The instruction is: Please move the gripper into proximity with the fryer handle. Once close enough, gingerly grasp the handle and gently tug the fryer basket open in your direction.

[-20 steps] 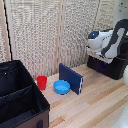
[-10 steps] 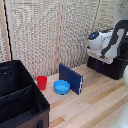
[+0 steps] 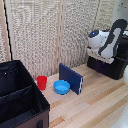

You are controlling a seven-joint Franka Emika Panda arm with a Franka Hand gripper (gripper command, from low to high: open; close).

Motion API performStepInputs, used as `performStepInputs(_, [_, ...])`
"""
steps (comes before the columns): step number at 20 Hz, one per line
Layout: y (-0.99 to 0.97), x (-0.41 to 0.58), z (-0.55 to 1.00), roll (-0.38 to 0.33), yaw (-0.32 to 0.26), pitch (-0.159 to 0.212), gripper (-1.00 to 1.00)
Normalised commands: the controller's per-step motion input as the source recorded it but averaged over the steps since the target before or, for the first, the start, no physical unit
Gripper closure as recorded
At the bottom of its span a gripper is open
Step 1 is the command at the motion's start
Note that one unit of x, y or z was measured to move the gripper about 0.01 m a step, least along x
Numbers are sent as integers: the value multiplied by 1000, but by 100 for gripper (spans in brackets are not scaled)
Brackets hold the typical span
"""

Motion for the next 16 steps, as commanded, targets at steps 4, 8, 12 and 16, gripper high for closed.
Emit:
performStepInputs(4, [510,-129,438,233,-84,0,100])
performStepInputs(8, [534,-52,404,239,-84,0,100])
performStepInputs(12, [693,-42,197,187,-59,1,100])
performStepInputs(16, [979,-237,-265,68,0,-187,100])
